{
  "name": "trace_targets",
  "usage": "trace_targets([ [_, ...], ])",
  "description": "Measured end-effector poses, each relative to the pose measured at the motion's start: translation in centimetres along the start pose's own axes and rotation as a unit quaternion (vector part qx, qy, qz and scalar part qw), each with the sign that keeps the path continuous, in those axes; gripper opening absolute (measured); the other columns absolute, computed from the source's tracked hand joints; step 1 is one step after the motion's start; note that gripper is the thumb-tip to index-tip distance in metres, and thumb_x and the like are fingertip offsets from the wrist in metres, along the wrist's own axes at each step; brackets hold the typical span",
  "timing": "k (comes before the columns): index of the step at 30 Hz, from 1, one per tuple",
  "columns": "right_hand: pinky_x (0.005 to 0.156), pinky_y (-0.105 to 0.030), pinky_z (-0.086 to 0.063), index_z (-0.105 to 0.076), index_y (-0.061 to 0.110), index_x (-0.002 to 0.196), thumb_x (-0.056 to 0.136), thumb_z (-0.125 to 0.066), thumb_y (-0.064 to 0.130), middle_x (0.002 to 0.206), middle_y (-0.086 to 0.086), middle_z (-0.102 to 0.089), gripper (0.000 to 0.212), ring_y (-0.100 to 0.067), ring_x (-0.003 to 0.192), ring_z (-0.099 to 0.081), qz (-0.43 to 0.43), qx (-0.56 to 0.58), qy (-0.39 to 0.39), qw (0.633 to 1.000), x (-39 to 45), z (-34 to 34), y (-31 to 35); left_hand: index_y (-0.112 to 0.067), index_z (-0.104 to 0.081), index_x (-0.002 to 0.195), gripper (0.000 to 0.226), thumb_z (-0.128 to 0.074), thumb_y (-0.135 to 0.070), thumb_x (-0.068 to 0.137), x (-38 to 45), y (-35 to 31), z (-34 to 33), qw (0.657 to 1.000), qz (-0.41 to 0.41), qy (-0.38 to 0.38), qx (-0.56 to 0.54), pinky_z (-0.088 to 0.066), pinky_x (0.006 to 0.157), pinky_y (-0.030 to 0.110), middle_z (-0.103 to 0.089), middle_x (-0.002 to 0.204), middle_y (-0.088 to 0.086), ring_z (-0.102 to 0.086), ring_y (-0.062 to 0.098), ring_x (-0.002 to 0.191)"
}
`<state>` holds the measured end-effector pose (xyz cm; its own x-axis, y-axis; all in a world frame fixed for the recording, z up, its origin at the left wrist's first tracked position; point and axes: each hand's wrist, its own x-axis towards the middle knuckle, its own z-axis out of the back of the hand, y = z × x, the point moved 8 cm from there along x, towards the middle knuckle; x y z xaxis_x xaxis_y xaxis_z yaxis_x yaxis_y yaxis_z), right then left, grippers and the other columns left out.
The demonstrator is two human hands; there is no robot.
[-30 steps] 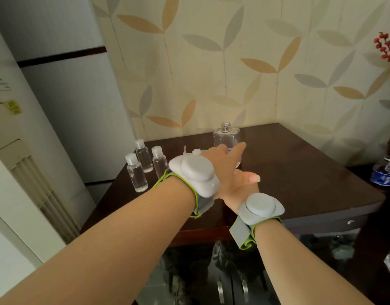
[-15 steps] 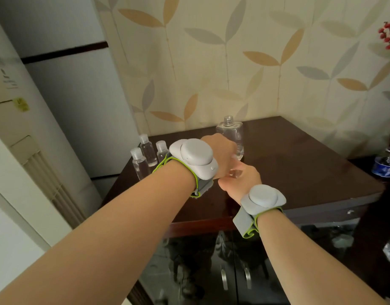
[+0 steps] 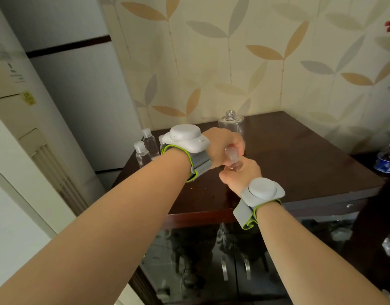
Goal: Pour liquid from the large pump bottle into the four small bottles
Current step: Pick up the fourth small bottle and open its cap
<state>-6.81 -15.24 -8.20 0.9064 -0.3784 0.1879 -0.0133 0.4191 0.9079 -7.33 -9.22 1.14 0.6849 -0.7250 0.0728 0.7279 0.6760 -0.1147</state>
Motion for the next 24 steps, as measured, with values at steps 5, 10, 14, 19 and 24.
trace_targets([
  [5, 0.046, -0.025, -0.028, -0.039, 0.017, 0.049, 0.069, -0.058, 0.004, 0.047, 0.003, -0.043, 0.03, -0.016, 0.046, -0.035, 0.011, -0.014, 0.005, 1.0, 0.1, -0.1, 0.2, -0.011, -0.048, 0.121, 0.031, -0.05, -0.011, 0.089, 0.5, 0.1, -0.5, 0.994, 0.035, 0.0, 0.108, -0.035, 0.079, 0.025, -0.055, 0.122, 0.009, -0.05, 0.026, 0.111],
  [10, 0.045, -0.023, -0.028, -0.038, 0.02, 0.051, 0.073, -0.057, 0.007, 0.046, 0.006, -0.043, 0.033, -0.011, 0.046, -0.038, -0.004, -0.025, 0.016, 1.0, 0.2, -0.2, 0.1, -0.007, -0.045, 0.116, 0.032, -0.039, -0.031, 0.096, 0.9, -0.1, -1.1, 0.98, 0.07, 0.016, 0.187, -0.03, 0.069, 0.029, -0.056, 0.113, 0.01, -0.05, 0.025, 0.094],
  [14, 0.043, -0.022, -0.025, -0.038, 0.015, 0.048, 0.07, -0.056, 0.007, 0.046, 0.003, -0.044, 0.03, -0.012, 0.047, -0.04, -0.019, -0.035, 0.018, 0.999, 0.2, -0.4, -0.1, -0.014, -0.051, 0.077, 0.049, -0.025, -0.052, 0.094, 1.1, 0.6, -0.9, 0.969, 0.118, 0.012, 0.218, -0.03, 0.059, 0.027, -0.048, 0.075, 0.001, -0.045, 0.021, 0.072],
  [19, 0.041, -0.019, -0.026, -0.043, 0.021, 0.055, 0.07, -0.059, 0.007, 0.048, 0.008, -0.046, 0.026, -0.007, 0.046, -0.04, -0.026, -0.021, 0.017, 0.999, 0.2, -0.5, -0.3, -0.015, -0.044, 0.064, 0.052, -0.033, -0.059, 0.09, 1.1, 1.9, -0.8, 0.977, 0.127, -0.005, 0.173, -0.024, 0.05, 0.026, -0.045, 0.064, -0.001, -0.043, 0.022, 0.065],
  [24, 0.039, -0.018, -0.031, -0.045, 0.027, 0.056, 0.069, -0.062, 0.007, 0.054, 0.009, -0.05, 0.03, -0.007, 0.05, -0.047, -0.029, 0.017, 0.001, 0.999, 0.2, -0.4, -0.4, -0.011, -0.048, 0.079, 0.048, -0.042, -0.059, 0.086, 0.6, 2.3, -0.7, 0.988, 0.104, -0.048, 0.102, -0.026, 0.048, 0.026, -0.048, 0.068, 0.002, -0.043, 0.022, 0.068],
])
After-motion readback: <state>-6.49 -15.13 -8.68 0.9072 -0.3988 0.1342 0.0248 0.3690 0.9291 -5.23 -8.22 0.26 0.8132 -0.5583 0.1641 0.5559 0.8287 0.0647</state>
